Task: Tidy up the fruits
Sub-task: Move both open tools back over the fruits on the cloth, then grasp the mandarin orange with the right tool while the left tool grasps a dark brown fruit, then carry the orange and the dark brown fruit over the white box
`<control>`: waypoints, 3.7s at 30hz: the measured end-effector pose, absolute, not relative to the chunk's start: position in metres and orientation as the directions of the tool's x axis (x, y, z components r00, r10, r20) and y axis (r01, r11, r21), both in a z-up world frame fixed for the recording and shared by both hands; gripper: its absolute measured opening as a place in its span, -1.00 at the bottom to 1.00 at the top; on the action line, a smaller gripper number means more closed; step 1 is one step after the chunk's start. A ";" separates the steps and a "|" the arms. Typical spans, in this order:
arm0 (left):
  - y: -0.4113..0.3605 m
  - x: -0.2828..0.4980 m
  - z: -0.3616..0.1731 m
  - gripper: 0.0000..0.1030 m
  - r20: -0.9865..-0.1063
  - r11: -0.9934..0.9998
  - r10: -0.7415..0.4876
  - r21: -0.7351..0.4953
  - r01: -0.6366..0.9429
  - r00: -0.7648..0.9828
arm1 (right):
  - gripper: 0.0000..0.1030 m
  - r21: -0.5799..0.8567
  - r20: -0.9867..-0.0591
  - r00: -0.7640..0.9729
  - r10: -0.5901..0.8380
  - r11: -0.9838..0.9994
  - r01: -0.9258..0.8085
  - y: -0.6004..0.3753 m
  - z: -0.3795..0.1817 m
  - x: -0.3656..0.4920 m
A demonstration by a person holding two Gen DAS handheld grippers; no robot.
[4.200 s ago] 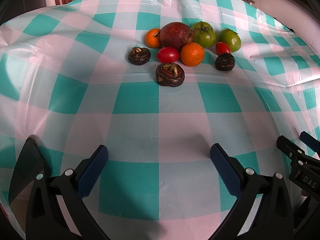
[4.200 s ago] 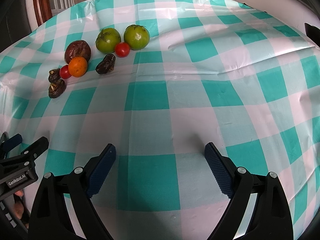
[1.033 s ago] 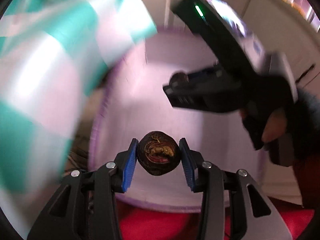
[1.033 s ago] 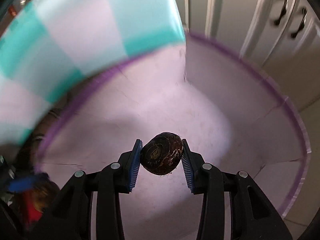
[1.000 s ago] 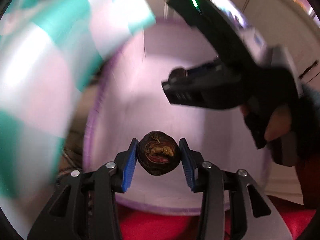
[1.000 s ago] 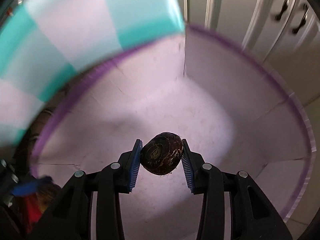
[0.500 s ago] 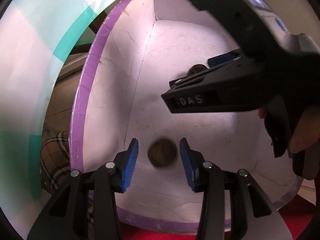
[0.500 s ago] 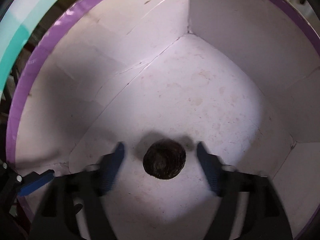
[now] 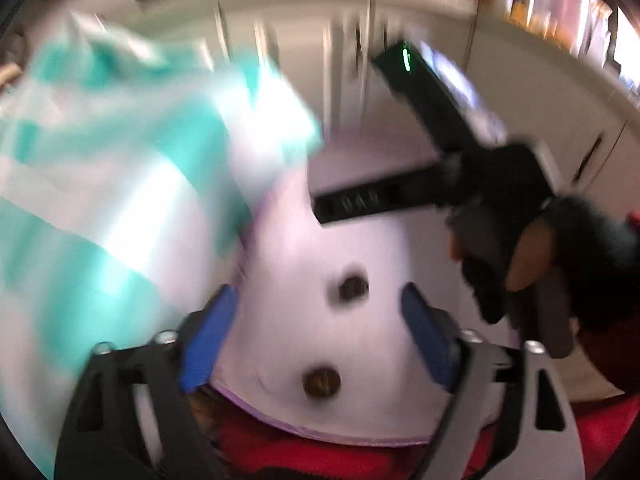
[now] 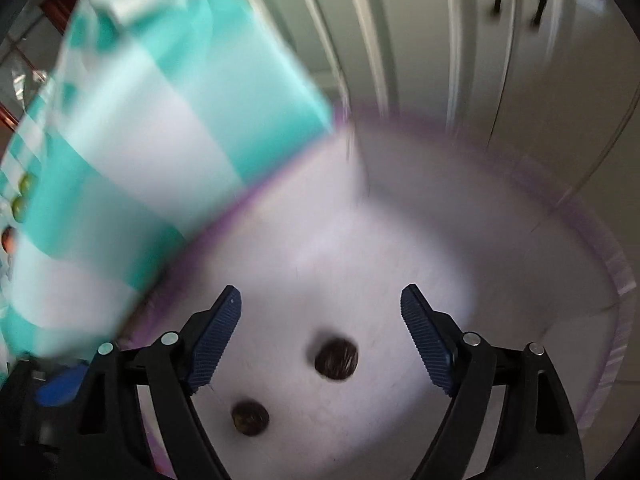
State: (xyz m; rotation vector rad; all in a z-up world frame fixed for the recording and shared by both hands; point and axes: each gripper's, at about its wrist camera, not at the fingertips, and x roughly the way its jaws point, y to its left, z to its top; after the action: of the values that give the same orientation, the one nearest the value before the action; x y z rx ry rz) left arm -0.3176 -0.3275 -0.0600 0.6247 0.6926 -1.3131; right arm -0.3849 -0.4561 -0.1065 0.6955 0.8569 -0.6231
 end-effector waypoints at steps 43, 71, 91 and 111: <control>0.102 0.107 0.032 0.97 -0.654 0.952 -0.183 -0.303 -0.032 0.734 | 0.38 0.041 -0.776 0.615 0.139 0.984 -0.172 -0.092 -0.001 0.128; 0.057 0.144 0.009 0.30 -0.776 0.995 -0.097 -0.084 0.050 0.624 | -0.21 0.381 -0.657 0.691 0.301 0.924 -0.040 -0.169 0.004 0.097; 0.059 0.038 0.028 -0.21 -0.668 0.953 -0.276 -0.286 0.104 0.691 | -0.21 0.435 -0.627 0.699 0.344 0.899 -0.051 -0.173 0.001 0.100; 0.055 -0.007 0.039 -0.21 -0.609 0.930 -0.341 -0.329 0.163 0.716 | -0.21 0.455 -0.490 0.812 0.316 0.888 -0.070 -0.176 0.019 -0.011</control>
State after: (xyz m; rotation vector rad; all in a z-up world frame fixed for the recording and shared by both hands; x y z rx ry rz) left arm -0.0070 0.0552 0.0385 -0.2607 0.7214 -0.2829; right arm -0.0106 -0.1762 0.0189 0.4367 0.5902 0.2134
